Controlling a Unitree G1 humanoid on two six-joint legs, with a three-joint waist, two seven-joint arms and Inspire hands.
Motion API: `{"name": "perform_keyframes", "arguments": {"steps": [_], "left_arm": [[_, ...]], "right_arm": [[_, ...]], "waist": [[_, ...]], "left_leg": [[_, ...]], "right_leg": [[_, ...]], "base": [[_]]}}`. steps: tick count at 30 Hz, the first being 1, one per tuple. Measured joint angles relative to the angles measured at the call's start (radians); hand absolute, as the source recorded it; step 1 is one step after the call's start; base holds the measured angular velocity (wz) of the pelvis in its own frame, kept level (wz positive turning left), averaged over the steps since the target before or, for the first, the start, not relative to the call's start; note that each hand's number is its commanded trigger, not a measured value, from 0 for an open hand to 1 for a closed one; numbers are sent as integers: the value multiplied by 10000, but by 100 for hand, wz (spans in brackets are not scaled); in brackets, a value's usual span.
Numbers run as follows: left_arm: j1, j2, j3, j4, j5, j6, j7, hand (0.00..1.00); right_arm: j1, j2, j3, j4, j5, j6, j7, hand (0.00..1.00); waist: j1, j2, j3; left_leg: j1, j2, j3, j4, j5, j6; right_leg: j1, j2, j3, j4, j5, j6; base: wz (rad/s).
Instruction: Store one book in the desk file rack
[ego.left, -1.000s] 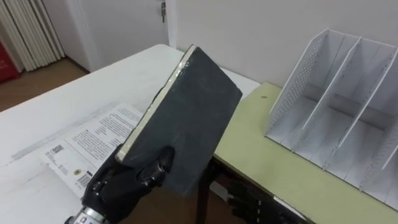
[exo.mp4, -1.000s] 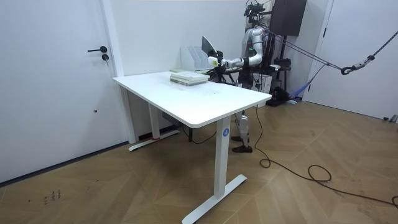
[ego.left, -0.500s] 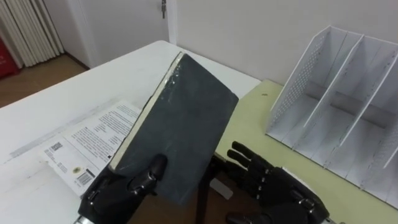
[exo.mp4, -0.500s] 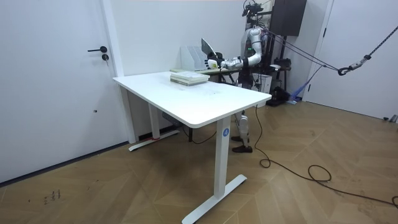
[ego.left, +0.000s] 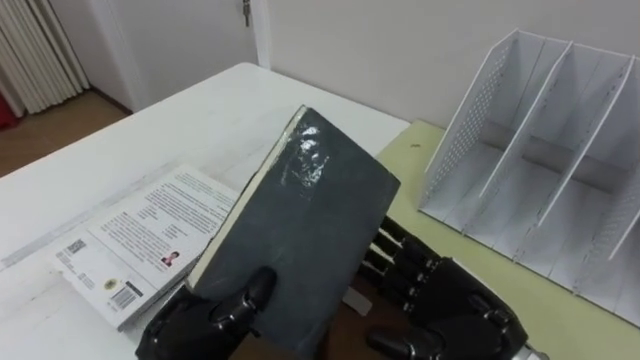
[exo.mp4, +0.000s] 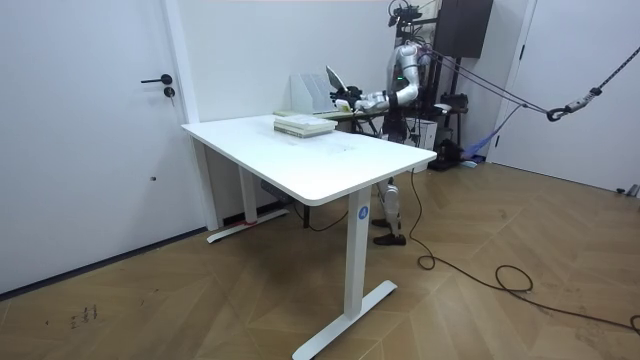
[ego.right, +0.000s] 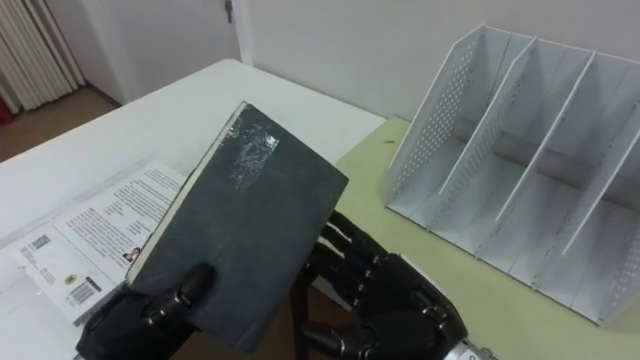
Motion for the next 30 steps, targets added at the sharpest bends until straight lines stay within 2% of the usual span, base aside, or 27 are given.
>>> {"name": "perform_keyframes", "arguments": {"steps": [3,7,15,18,22,24,30], "left_arm": [[-29,197,-71,0,1,110,-297,100],[-107,207,-90,-3,-6,117,-675,100],[-321,423,-838,14,-193,118,-1197,100],[-382,607,-1021,13,-424,119,-1417,100],[-459,673,-1103,14,-499,147,-1498,100],[-509,764,-1247,19,-883,153,-1497,100],[-515,1042,-1433,120,-1641,210,-1491,100]], "right_arm": [[-6,-30,167,-503,74,98,94,0],[-8,-132,247,-554,605,111,240,0],[-24,-314,871,-552,879,108,676,0],[-24,-351,1000,-552,1212,110,859,0],[-26,-459,1243,-552,1229,113,939,0],[-28,-682,1528,-552,1514,114,944,0],[-55,-918,1579,-553,2135,171,964,0]], "waist": [[1,-7,-15],[28,-17,-54],[0,-10,-18],[-8,5,-17],[-4,39,-8],[-5,90,3],[49,97,-16]], "left_leg": [[-63,9,-8,1,-5,3],[-176,1,-18,30,-12,19],[-336,13,-2,238,-33,29],[-533,40,-3,363,-80,32],[-591,52,5,457,-108,36],[-612,55,-1,487,-132,38],[-689,56,3,497,-133,38]], "right_leg": [[-98,7,3,34,0,-1],[-221,-18,1,171,0,-4],[-245,-31,-13,265,-3,-7],[-402,-24,-24,321,5,-21],[-411,-19,-39,310,10,-26],[-410,-15,-36,313,10,-25],[-572,-16,19,437,9,-24]], "base": [[0],[0],[0],[0],[0],[0],[-2]]}}
